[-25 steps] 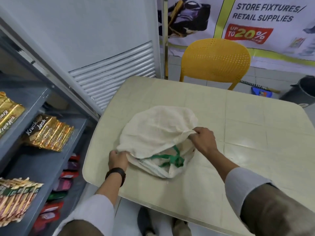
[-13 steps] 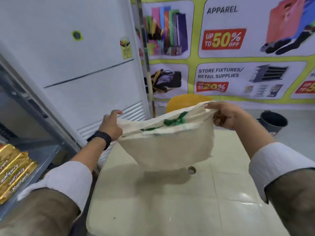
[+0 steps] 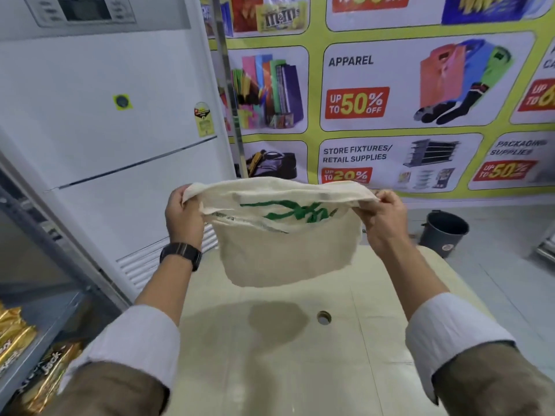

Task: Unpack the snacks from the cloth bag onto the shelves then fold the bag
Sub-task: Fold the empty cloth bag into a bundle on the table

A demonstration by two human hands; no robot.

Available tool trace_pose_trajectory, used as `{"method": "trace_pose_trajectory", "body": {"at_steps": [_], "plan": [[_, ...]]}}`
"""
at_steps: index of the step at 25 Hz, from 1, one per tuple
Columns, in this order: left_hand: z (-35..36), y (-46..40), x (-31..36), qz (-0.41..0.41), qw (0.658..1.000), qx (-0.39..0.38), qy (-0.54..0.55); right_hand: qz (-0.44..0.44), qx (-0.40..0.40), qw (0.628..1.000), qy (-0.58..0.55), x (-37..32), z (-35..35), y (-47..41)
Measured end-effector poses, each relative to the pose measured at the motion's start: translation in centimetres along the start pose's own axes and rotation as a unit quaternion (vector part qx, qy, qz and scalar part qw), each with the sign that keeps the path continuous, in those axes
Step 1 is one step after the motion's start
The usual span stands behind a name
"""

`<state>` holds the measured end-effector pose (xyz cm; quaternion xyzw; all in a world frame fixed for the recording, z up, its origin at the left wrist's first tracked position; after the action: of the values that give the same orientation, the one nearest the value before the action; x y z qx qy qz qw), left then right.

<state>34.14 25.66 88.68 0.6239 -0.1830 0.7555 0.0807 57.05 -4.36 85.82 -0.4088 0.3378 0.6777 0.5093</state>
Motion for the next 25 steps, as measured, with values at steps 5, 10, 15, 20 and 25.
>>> {"method": "trace_pose_trajectory", "body": {"at_steps": [5,10,15,20,25], "plan": [[-8.8,8.4,-10.2,0.001,0.993,0.003,-0.114,0.012,0.057,0.998,0.031,7.9,-10.8,7.4],[-14.9,15.9,-24.5,-0.322,0.928,-0.018,-0.186,0.207,0.180,0.940,0.203,20.0,-19.8,13.7],[-18.0,18.3,-28.4,-0.485,0.850,-0.004,-0.203,0.345,0.223,0.856,0.312,24.5,-22.4,17.5],[-14.7,12.5,-25.9,-0.467,0.856,-0.037,-0.219,0.367,0.251,0.878,0.175,22.6,-20.9,13.8],[-8.2,4.0,-26.1,-0.577,0.816,-0.011,-0.025,0.415,0.217,0.883,-0.036,21.3,-18.1,4.4]]}}
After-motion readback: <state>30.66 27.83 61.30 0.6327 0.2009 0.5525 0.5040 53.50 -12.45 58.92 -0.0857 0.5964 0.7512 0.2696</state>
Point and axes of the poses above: each hand's wrist, its own y-axis away from the middle knuckle, its own z-axis out of the palm, x = y × z, the point moved 2 cm from there along -y, towards the middle knuckle, and after that the axes turned 4 degrees about y, right-handed, at the moved point
